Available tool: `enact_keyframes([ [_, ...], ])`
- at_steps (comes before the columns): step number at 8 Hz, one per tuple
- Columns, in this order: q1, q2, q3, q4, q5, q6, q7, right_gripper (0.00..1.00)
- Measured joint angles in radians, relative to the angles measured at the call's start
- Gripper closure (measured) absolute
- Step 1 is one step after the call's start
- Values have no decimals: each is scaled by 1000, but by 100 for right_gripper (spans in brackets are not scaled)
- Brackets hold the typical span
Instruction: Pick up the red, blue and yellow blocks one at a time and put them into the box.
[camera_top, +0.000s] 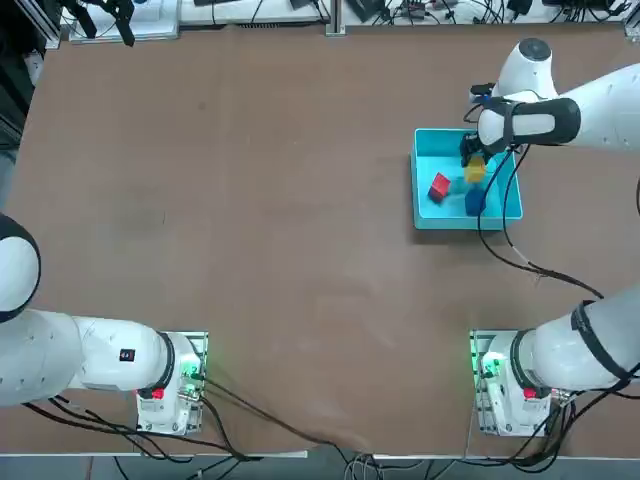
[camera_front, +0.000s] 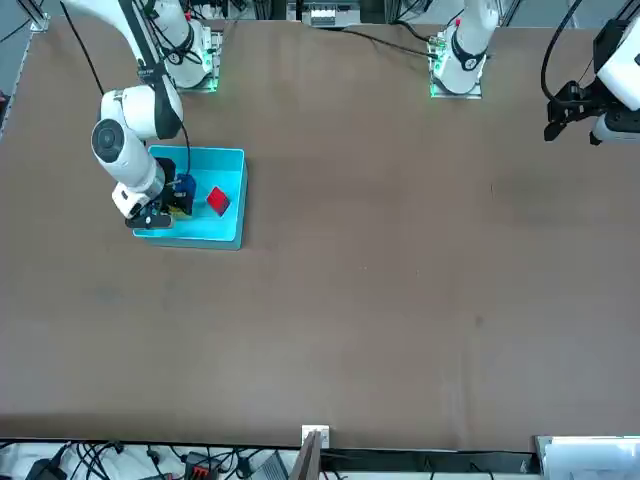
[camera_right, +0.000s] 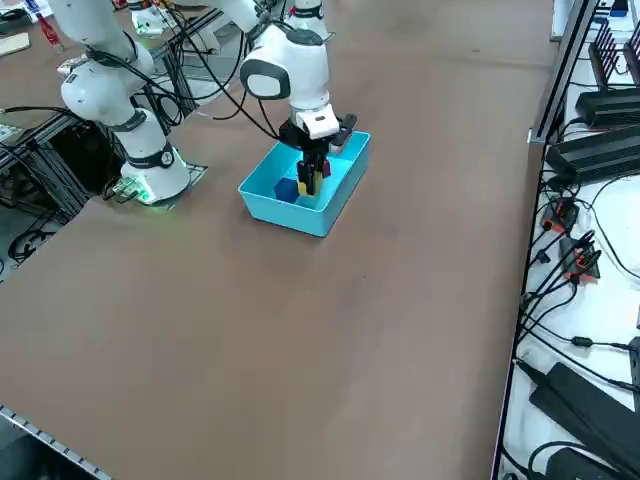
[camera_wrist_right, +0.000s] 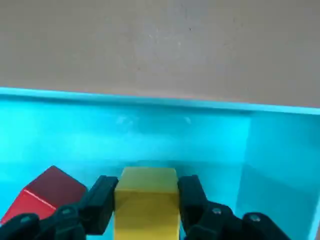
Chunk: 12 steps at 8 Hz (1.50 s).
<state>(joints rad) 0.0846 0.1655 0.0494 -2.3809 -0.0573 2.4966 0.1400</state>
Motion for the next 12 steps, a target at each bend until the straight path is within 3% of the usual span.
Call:
enact_keyframes([
  [2, 0, -9, -1, 12, 0, 0, -2, 0],
  [4, 0, -55, -1, 64, 0, -78, -2, 0],
  [8, -1, -150, -3, 417, 0, -590, -80, 0],
  [12, -26, -149, -21, 678, 13, -807, -156, 0],
])
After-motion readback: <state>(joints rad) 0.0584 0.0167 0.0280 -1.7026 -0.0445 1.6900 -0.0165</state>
